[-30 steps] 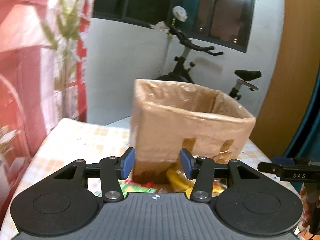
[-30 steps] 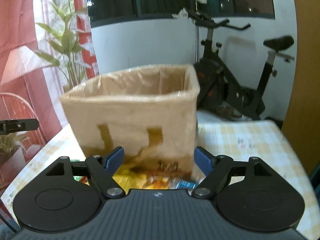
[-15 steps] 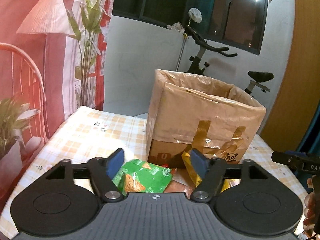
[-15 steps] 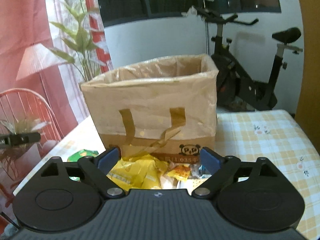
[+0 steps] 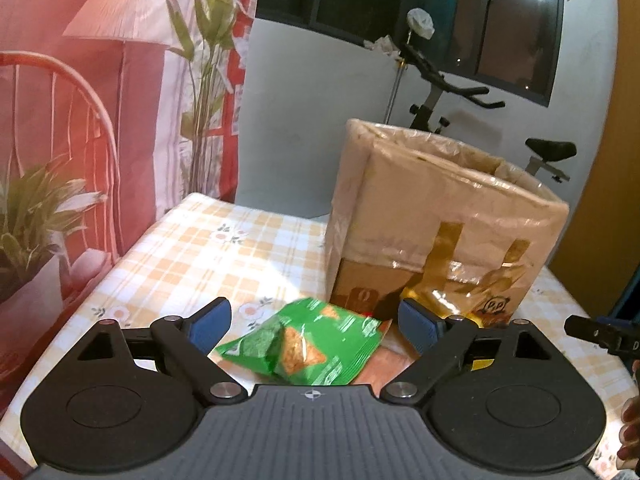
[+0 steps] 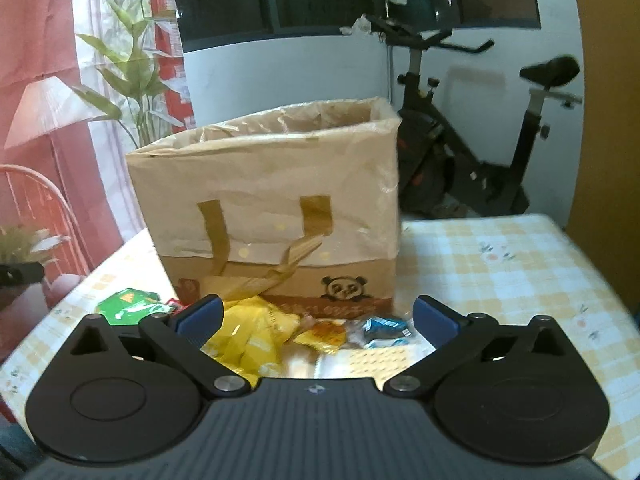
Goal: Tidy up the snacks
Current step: 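Move both tools back from the box toward the snack pile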
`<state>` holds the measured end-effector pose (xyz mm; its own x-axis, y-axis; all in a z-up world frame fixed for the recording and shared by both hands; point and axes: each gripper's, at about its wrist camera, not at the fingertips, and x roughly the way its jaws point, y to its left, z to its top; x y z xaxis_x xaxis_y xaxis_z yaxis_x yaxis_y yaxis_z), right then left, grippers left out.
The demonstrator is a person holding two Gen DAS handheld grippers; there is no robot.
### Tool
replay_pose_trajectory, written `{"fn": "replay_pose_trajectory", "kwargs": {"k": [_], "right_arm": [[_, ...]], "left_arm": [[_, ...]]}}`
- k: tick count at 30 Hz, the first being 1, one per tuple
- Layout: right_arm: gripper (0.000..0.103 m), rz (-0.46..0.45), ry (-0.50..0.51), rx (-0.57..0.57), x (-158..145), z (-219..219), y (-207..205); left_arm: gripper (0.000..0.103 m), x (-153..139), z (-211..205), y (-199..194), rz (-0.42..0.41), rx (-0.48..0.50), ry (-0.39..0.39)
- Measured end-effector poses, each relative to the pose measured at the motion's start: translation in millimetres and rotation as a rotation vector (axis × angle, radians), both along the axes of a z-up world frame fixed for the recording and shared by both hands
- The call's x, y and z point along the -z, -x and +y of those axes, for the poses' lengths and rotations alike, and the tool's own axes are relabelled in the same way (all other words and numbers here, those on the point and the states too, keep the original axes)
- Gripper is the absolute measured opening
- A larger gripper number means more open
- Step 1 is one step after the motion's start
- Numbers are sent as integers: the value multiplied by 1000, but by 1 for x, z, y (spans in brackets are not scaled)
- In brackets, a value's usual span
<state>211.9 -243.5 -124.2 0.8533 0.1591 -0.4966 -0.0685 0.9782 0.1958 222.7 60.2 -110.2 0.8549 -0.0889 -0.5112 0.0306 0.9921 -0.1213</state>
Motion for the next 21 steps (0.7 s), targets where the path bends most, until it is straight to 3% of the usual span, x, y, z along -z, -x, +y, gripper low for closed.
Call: {"fn": "replay_pose_trajectory", "kwargs": {"k": [12, 21], "right_arm": [[103, 87, -41, 19, 25, -21, 1], [102, 93, -68, 38, 35, -36, 3]], "left_arm": [[92, 14, -7, 4, 39, -2, -1], [92, 21, -11, 1, 71, -13, -1]]}}
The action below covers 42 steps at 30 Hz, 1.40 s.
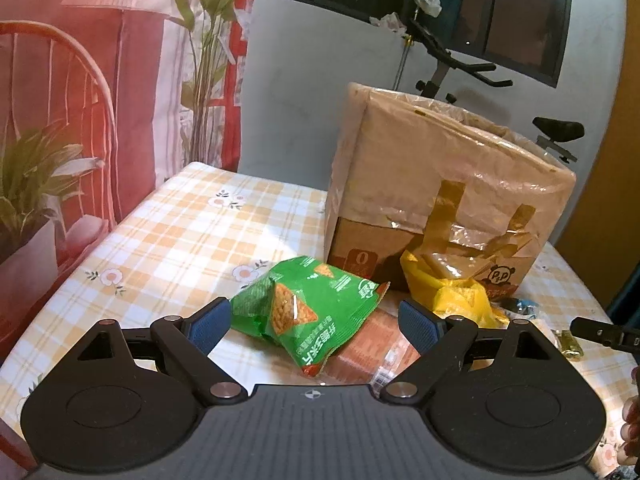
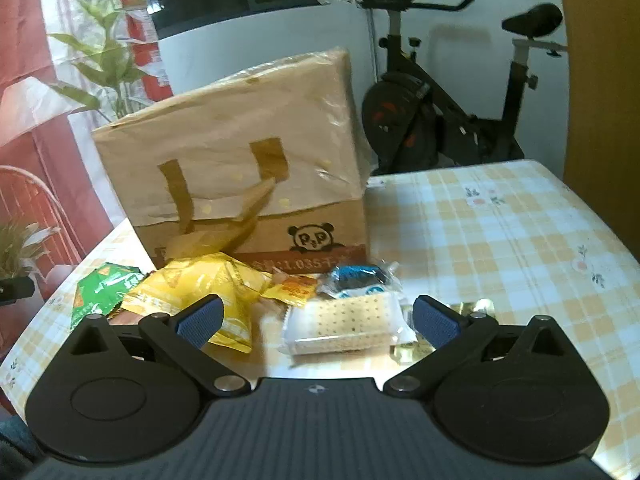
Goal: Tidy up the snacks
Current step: 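Move both tools back from the box toward the snack pile, then grasp the pink-wrapped bread pack with the left tool while the right tool grasps the white cracker pack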
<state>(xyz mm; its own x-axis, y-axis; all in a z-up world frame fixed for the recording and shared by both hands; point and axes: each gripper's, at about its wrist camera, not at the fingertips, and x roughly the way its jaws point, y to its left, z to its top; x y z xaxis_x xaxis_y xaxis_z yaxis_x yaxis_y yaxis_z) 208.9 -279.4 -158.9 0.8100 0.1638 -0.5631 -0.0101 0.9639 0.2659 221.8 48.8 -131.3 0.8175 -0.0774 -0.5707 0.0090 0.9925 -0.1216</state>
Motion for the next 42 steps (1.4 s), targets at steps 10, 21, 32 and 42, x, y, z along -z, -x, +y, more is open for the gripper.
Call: {"fn": "replay_pose_trajectory", "kwargs": {"k": [10, 21, 32, 42], "right_arm": [[92, 33, 41, -30, 10, 0, -3], [89, 84, 149, -123, 34, -3, -42], [88, 185, 41, -132, 60, -7, -70], [87, 232, -1, -249, 46, 16, -30]], "left_arm": [[91, 8, 7, -5, 36, -47, 15], [91, 16, 10, -13, 61, -69, 19], [91, 26, 8, -19, 94, -62, 29], [90, 29, 6, -18, 90, -43, 50]]}}
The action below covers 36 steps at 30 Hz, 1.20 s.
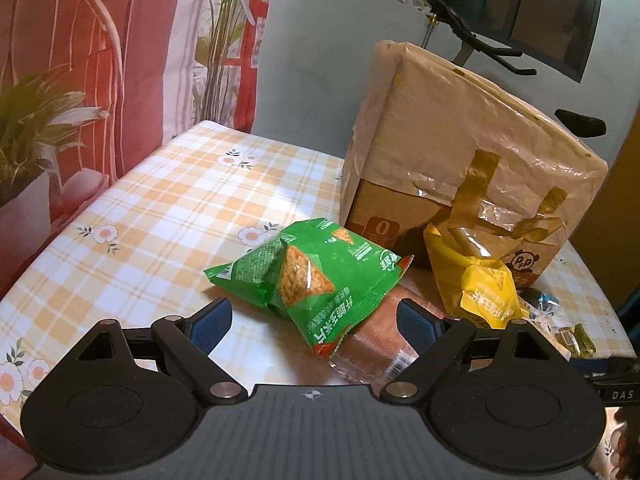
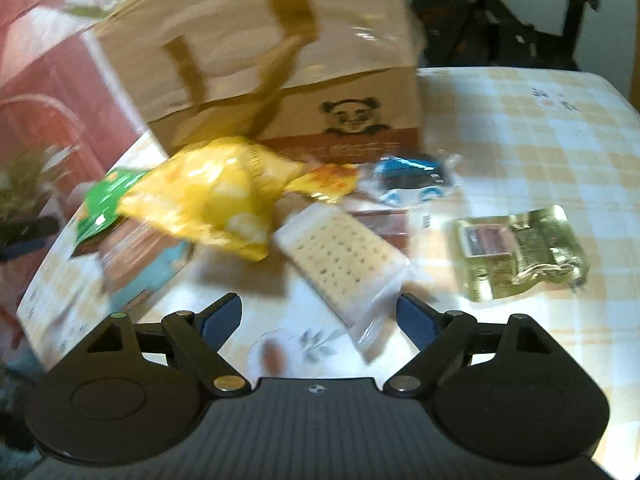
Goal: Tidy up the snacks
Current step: 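Grasp the pink-wrapped bread pack with the left tool while the right tool grasps the white cracker pack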
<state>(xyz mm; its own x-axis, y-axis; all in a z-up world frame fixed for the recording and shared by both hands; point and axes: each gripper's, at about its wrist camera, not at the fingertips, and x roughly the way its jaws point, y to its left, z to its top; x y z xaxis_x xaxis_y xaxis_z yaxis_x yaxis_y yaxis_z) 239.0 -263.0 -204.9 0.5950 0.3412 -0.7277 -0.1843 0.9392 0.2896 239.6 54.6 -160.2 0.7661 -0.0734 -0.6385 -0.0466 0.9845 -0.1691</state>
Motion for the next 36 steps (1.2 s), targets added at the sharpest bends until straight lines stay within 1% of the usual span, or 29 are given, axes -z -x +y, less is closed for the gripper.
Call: {"fn": "replay_pose_trajectory", "kwargs": {"k": [3, 5, 7, 8, 10, 11, 13, 15, 17, 19, 23, 25, 29, 31, 34, 36], "right_arm": [[87, -77, 108, -15, -11, 9, -1], [87, -109, 147, -36, -12, 12, -7], [84, -126, 167, -66, -8, 17, -16], [80, -130, 181, -81, -5, 20, -20], [76, -121, 212, -105, 5, 25, -27], [73, -111, 222, -108, 11, 27, -29], [68, -97, 222, -102, 18, 29, -31], [60, -112, 203, -77, 19, 28, -25], [56, -117, 170, -50, 18, 25, -17], [55, -119, 142, -23, 20, 23, -5], [54, -153, 114, 19, 25, 21, 13], [54, -165, 108, 25, 24, 21, 14], [54, -199, 120, 23, 27, 23, 19], [54, -206, 133, 21, 26, 23, 22], [54, -213, 140, 18, 27, 23, 22], [54, -214, 130, 21, 28, 22, 21]], "left_arm": [[90, 0, 2, 0, 2, -3, 6], [88, -1, 2, 1, 0, 0, 13], [86, -1, 1, 1, -1, 9, 20], [84, -1, 0, 2, -1, 18, 25], [83, 0, -2, 2, -2, 38, 34], [80, 1, -3, 3, -4, 50, 39], [76, 2, -5, 4, -4, 72, 53], [70, 4, -6, 3, -5, 94, 70], [61, 6, -8, 0, 2, 120, 96], [56, 8, -13, -2, 6, 162, 117], [55, 13, -27, -6, 17, 252, 136], [55, 17, -33, -11, 37, 287, 123], [57, 25, -42, -26, 49, 285, 54], [58, 26, -43, -34, 52, 280, 43], [63, 29, -45, -47, 50, 289, 33], [63, 32, -47, -56, 55, 296, 10]]}}
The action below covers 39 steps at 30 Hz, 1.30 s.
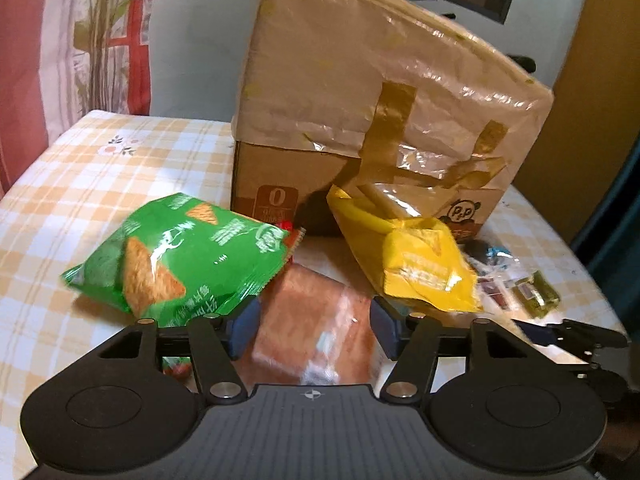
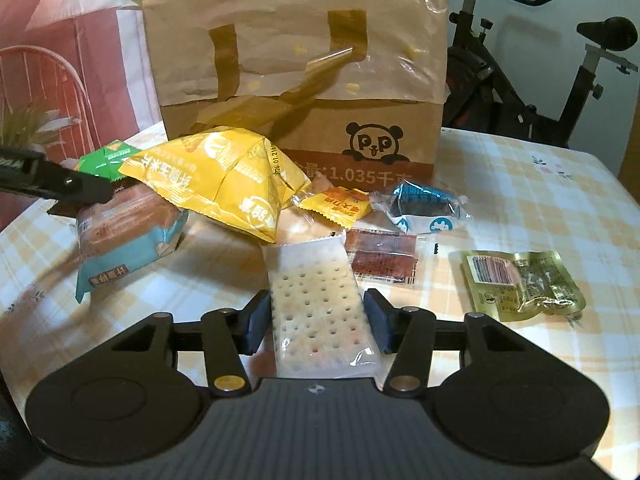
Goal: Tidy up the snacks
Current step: 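Grasp the pink-wrapped bread pack with the left tool while the right tool grasps the white cracker pack, then lift the bread pack with the left tool while the right tool lifts the cracker pack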
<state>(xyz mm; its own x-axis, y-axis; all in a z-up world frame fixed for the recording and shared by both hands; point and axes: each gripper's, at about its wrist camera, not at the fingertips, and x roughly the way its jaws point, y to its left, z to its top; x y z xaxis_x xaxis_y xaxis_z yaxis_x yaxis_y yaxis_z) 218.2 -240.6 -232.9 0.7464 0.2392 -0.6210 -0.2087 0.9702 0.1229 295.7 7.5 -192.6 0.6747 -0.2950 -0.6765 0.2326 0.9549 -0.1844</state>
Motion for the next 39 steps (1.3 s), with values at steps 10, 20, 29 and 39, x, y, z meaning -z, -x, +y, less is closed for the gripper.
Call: {"fn": "replay_pose_trajectory", "kwargs": {"k": [10, 20, 29, 39], "right_arm": [[54, -2, -17, 1, -1, -2, 2], [54, -3, -17, 6, -1, 0, 2], [54, -4, -20, 7, -1, 0, 2], [54, -7, 13, -2, 0, 2, 1]], "left_arm": [[85, 13, -7, -9, 44, 37, 13], [78, 28, -29, 10, 24, 62, -181], [75, 24, -18, 30, 18, 21, -118], [75, 25, -21, 44, 16, 45, -69]]}}
